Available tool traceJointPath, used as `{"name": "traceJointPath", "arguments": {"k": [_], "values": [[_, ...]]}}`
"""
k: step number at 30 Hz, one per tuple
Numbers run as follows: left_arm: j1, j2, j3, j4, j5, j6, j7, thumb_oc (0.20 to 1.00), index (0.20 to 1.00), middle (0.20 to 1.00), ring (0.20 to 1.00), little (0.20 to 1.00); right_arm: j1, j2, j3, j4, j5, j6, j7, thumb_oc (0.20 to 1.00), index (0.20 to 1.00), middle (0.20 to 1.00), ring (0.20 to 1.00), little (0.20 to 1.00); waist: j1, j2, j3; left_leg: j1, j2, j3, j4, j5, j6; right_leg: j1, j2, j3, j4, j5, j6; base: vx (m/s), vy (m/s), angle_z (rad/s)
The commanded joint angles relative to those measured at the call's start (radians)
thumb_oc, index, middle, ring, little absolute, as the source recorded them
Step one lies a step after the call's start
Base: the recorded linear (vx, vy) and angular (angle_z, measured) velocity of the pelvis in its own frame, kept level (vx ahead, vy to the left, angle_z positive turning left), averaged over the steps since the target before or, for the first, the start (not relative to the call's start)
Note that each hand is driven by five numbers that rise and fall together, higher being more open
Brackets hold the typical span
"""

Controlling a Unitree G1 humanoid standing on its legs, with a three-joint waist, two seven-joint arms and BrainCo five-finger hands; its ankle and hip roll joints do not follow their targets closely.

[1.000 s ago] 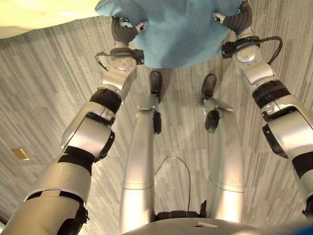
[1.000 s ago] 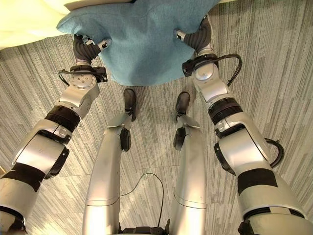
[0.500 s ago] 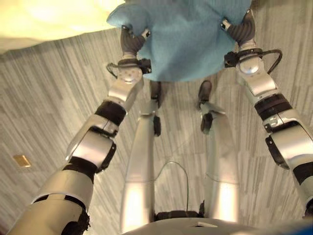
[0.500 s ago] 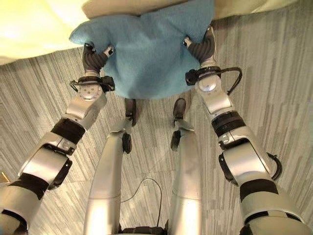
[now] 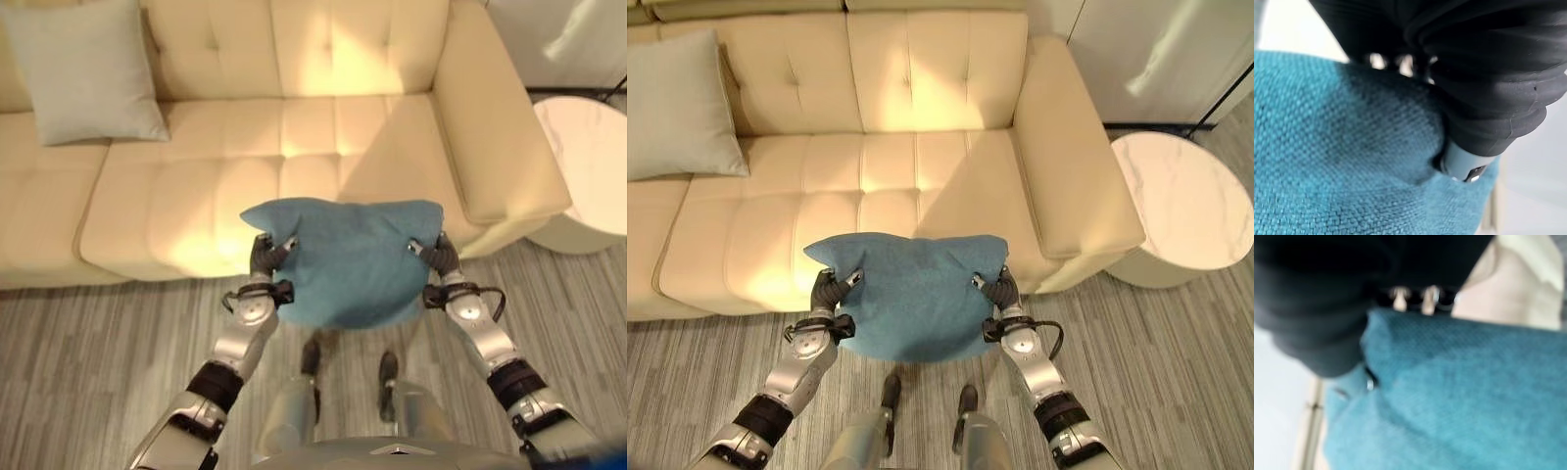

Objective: Pick up all the scattered cushions and arrange them neatly on the sofa.

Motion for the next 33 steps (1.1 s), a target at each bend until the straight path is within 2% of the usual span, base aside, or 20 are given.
{"name": "traceJointPath", "arguments": {"k": [1,2,4,5,6,7,10,12,14,16,17,18,20,22,23,24,27,31,32,33], "values": [[-0.139,-0.027,-0.018,-0.037,0.071,-0.046,-0.067,0.200,0.200,0.200,0.200,0.200,-0.131,-0.015,-0.022,-0.060,-0.011,-0.070,0.036,0.200,0.200,0.200,0.200,0.200,-0.002,0.009,-0.024,0.011,-0.013,0.018,0.008,0.017,-0.056,-0.010,-0.009,0.039,0.042,0.004,0.073,0.32,0.125,-0.06],[-0.094,-0.016,-0.006,-0.043,0.077,-0.035,-0.078,0.200,0.200,0.200,0.200,0.200,-0.102,-0.005,-0.033,-0.062,0.001,-0.063,0.048,0.200,0.200,0.200,0.200,0.200,0.005,0.006,-0.055,0.072,-0.021,0.026,-0.004,-0.008,-0.045,0.049,-0.015,0.038,0.010,0.007,0.080,0.26,0.143,-0.17],[-0.065,-0.013,0.005,-0.055,0.078,-0.029,-0.083,0.200,0.200,0.200,0.200,0.200,-0.093,-0.004,-0.029,-0.056,-0.001,-0.060,0.053,0.200,0.200,0.200,0.200,0.200,0.017,0.003,-0.062,0.108,-0.035,0.029,0.000,-0.029,-0.032,0.088,-0.020,0.046,0.003,0.008,0.085,0.17,0.179,-0.20],[-0.010,-0.012,0.022,-0.080,0.068,-0.024,-0.092,0.200,0.200,0.200,0.200,0.200,-0.074,-0.002,-0.032,-0.056,-0.009,-0.051,0.062,0.200,0.200,0.200,0.200,0.200,0.027,0.005,-0.061,0.150,-0.049,0.030,-0.001,-0.046,-0.005,0.080,-0.034,0.063,0.062,0.032,0.107,0.07,0.236,-0.42],[-0.001,-0.006,0.023,-0.086,0.059,-0.027,-0.086,0.200,0.200,0.200,0.200,0.200,-0.077,-0.003,-0.028,-0.066,-0.019,-0.050,0.060,0.200,0.200,0.200,0.200,0.200,0.030,0.008,-0.045,0.164,-0.057,0.022,-0.004,-0.041,0.013,0.053,-0.035,0.087,0.173,0.065,0.120,0.05,0.254,-0.50],[0.005,-0.007,0.022,-0.077,0.065,-0.029,-0.083,0.200,0.200,0.200,0.200,0.200,-0.071,-0.001,-0.031,-0.077,-0.028,-0.052,0.054,0.200,0.200,0.200,0.200,0.200,0.017,0.013,-0.043,0.184,-0.058,-0.004,-0.015,-0.041,0.017,0.022,0.028,0.155,0.211,0.032,0.098,0.07,0.100,-0.39],[0.012,-0.014,0.024,-0.066,0.065,-0.016,-0.075,0.200,0.200,0.200,0.200,0.200,-0.037,-0.018,-0.049,-0.073,-0.023,-0.054,0.034,0.200,0.200,0.200,0.200,0.200,0.005,-0.006,-0.068,0.191,-0.081,-0.056,-0.024,-0.037,0.005,0.063,0.127,0.254,0.026,0.009,0.061,0.14,-0.082,0.66],[0.007,-0.029,0.011,-0.065,0.077,-0.021,-0.104,0.200,0.200,0.200,0.200,0.200,-0.020,-0.040,-0.060,-0.102,-0.028,-0.055,0.046,0.200,0.200,0.200,0.200,0.200,-0.007,-0.018,-0.085,0.189,-0.063,-0.077,-0.023,-0.030,-0.043,0.117,0.135,0.221,-0.033,0.012,0.046,0.16,-0.315,1.77],[0.001,-0.040,-0.011,-0.059,0.071,-0.012,-0.127,0.200,0.200,0.200,0.200,0.200,0.017,-0.061,-0.105,-0.120,-0.011,-0.056,0.035,0.200,0.200,0.200,0.200,0.200,-0.042,-0.033,-0.080,0.165,-0.034,-0.013,0.032,-0.042,-0.054,0.166,0.116,0.143,-0.074,0.011,0.029,0.06,-0.249,2.42],[0.005,-0.041,-0.024,-0.054,0.077,-0.004,-0.142,0.200,0.200,0.200,0.200,0.200,0.063,-0.054,-0.132,-0.129,-0.009,-0.055,0.036,0.200,0.200,0.200,0.200,0.200,-0.065,-0.028,-0.079,0.155,0.008,0.128,-0.028,-0.002,-0.037,0.177,0.103,0.101,-0.091,0.011,0.028,0.02,-0.044,1.61],[0.001,-0.039,-0.032,-0.053,0.086,0.001,-0.141,0.200,0.200,0.200,0.200,0.200,0.060,-0.047,-0.133,-0.128,-0.013,-0.058,0.027,0.200,0.200,0.200,0.200,0.200,-0.063,-0.027,-0.074,0.116,0.002,0.151,-0.024,0.022,-0.034,0.173,0.104,0.104,-0.089,0.014,0.030,0.06,0.025,0.52],[-0.003,-0.039,-0.030,-0.058,0.079,-0.002,-0.135,0.200,0.200,0.200,0.200,0.200,0.050,-0.037,-0.123,-0.127,-0.014,-0.056,0.026,0.200,0.200,0.200,0.200,0.200,-0.056,-0.029,-0.072,0.109,-0.010,0.131,-0.005,0.007,-0.030,0.164,0.101,0.113,-0.076,0.008,0.031,0.21,0.118,-0.50],[-0.008,-0.025,-0.025,-0.084,0.080,-0.003,-0.119,0.200,0.200,0.200,0.200,0.200,0.000,-0.011,-0.090,-0.108,-0.024,-0.050,0.025,0.200,0.200,0.200,0.200,0.200,-0.046,-0.019,-0.076,0.150,-0.035,0.134,-0.026,-0.024,0.008,0.155,0.081,0.158,-0.003,-0.018,0.056,0.32,0.252,-1.53],[-0.005,-0.020,-0.015,-0.099,0.081,-0.005,-0.112,0.200,0.200,0.200,0.200,0.200,-0.019,-0.005,-0.077,-0.105,-0.036,-0.048,0.030,0.200,0.200,0.200,0.200,0.200,-0.037,-0.015,-0.060,0.172,-0.040,0.157,-0.036,-0.035,0.032,0.094,0.058,0.179,0.129,0.012,0.090,0.14,0.198,-1.16],[-0.006,-0.017,-0.016,-0.106,0.075,-0.005,-0.109,0.200,0.200,0.200,0.200,0.200,-0.026,-0.002,-0.071,-0.104,-0.040,-0.049,0.030,0.200,0.200,0.200,0.200,0.200,-0.039,-0.013,-0.049,0.180,-0.040,0.163,-0.036,-0.037,0.038,0.074,0.053,0.181,0.184,0.031,0.097,0.10,0.130,-0.76],[-0.007,-0.011,-0.011,-0.105,0.085,-0.002,-0.106,0.200,0.200,0.200,0.200,0.200,-0.031,0.007,-0.065,-0.104,-0.048,-0.048,0.030,0.200,0.200,0.200,0.200,0.200,-0.041,-0.006,-0.040,0.194,-0.036,0.167,-0.034,-0.053,0.043,0.038,0.056,0.181,0.244,0.027,0.089,0.13,0.108,-0.56],[-0.001,-0.005,0.009,-0.109,0.090,-0.007,-0.101,0.200,0.200,0.200,0.200,0.200,-0.046,0.008,-0.055,-0.097,-0.051,-0.044,0.036,0.200,0.200,0.200,0.200,0.200,-0.034,-0.005,-0.046,0.224,-0.037,0.180,-0.038,-0.079,0.042,0.026,0.034,0.122,0.142,0.026,0.079,0.14,0.034,-0.25],[0.023,-0.005,0.034,-0.112,0.080,-0.009,-0.104,0.200,0.200,0.200,0.200,0.200,-0.055,0.004,-0.035,-0.087,-0.058,-0.040,0.050,0.200,0.200,0.200,0.200,0.200,-0.030,-0.009,-0.057,0.274,-0.032,0.203,-0.070,-0.095,0.023,0.006,0.022,0.017,-0.040,0.090,0.099,0.16,-0.053,-0.35],[0.030,-0.003,0.039,-0.112,0.079,-0.010,-0.107,0.200,0.200,0.200,0.200,0.200,-0.054,0.001,-0.034,-0.089,-0.061,-0.038,0.054,0.200,0.200,0.200,0.200,0.200,-0.034,-0.013,-0.059,0.285,-0.031,0.203,-0.071,-0.103,0.020,-0.006,0.025,0.011,-0.064,0.103,0.102,0.24,-0.128,-0.16],[0.036,-0.004,0.035,-0.114,0.082,-0.014,-0.111,0.200,0.200,0.200,0.200,0.200,-0.040,-0.006,-0.039,-0.095,-0.060,-0.041,0.060,0.200,0.200,0.200,0.200,0.200,-0.041,-0.020,-0.059,0.298,-0.031,0.191,-0.061,-0.115,0.013,0.014,0.034,0.043,-0.073,0.108,0.104,0.27,-0.163,0.11]]}}
